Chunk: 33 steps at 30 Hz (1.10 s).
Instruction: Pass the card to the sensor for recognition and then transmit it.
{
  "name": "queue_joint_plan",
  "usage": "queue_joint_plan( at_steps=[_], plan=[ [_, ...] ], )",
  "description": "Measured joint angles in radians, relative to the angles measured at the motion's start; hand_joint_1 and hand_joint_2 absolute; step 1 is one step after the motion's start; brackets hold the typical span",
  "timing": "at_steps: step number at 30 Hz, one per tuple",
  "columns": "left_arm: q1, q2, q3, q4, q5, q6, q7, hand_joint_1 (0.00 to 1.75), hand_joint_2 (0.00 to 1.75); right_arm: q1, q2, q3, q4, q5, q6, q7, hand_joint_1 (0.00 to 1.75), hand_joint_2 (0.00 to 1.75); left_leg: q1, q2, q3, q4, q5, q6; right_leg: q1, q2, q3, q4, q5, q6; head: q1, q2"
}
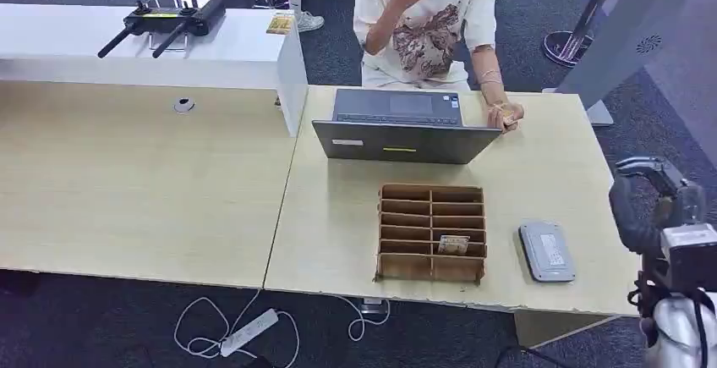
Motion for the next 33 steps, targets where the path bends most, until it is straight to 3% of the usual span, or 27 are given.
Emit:
queue_joint_plan(
  at_steps=[1,2,9,11,13,21,26,28,33],
  plan=[
    [0.000,0.000,0.002,0.000,-0.006,-0.001,0.000,0.00,1.75,0.034,0.002,-0.011,-0.025,0.009,0.003,-0.005,0.07,1.75,0.000,0.000,0.000,0.000,0.000,0.000,0.000,0.000,0.000,0.000,0.000,0.000,-0.001,0.000],
    [0.000,0.000,0.004,0.000,-0.009,-0.002,0.000,0.00,1.75,0.066,0.004,-0.018,-0.043,0.016,0.003,-0.007,0.05,1.75,0.000,0.000,0.000,0.000,0.000,0.000,0.000,0.000,0.000,0.000,0.000,0.000,0.000,0.000],
    [-0.001,0.000,0.023,0.000,-0.033,-0.011,0.000,0.00,1.75,0.218,0.011,-0.030,-0.159,0.106,-0.005,-0.003,0.05,1.75,0.000,0.002,0.001,0.000,0.000,0.000,0.000,0.002,0.000,0.000,-0.001,0.001,0.000,0.000],
    [-0.001,0.000,0.026,0.000,-0.038,-0.016,-0.003,0.00,1.75,0.259,0.011,-0.027,-0.185,0.161,-0.021,0.009,0.19,1.75,0.000,0.001,0.000,0.000,0.000,0.000,0.000,0.000,0.000,0.000,-0.001,0.001,0.000,0.000],
    [0.001,0.000,0.028,0.000,-0.047,-0.019,-0.004,0.00,1.75,0.292,0.011,-0.006,-0.200,0.244,-0.055,0.031,0.21,1.75,0.000,0.001,0.000,0.000,0.000,0.000,0.000,0.001,0.000,0.000,-0.001,0.001,0.000,0.000],
    [-0.002,-0.003,0.041,0.000,-0.070,-0.036,-0.010,0.00,1.75,0.352,0.011,0.143,-0.214,0.627,-0.230,0.161,0.30,1.75,0.000,0.002,0.001,0.000,0.000,0.000,0.000,0.001,0.000,0.000,-0.001,0.001,0.000,0.000],
    [-0.008,-0.007,0.051,0.000,-0.078,-0.042,-0.006,0.00,1.75,0.333,0.012,0.260,-0.190,0.899,-0.345,0.279,0.31,1.75,0.000,0.002,0.001,0.000,0.000,0.000,0.000,0.002,0.001,0.000,-0.001,0.001,0.000,0.000],
    [-0.009,-0.007,0.053,0.000,-0.079,-0.046,-0.006,0.00,1.75,0.318,0.014,0.305,-0.175,0.953,-0.363,0.304,0.38,1.75,0.000,0.002,0.001,0.000,0.000,0.000,0.000,0.002,0.001,0.000,-0.001,0.000,0.000,0.000],
    [-0.009,-0.007,0.066,0.000,-0.087,-0.049,-0.006,0.00,1.75,0.253,0.024,0.394,-0.140,1.020,-0.387,0.345,0.37,1.75,0.000,0.002,0.001,0.000,0.000,0.000,0.000,0.002,0.001,0.000,-0.001,0.000,0.000,0.000]
  ],
)
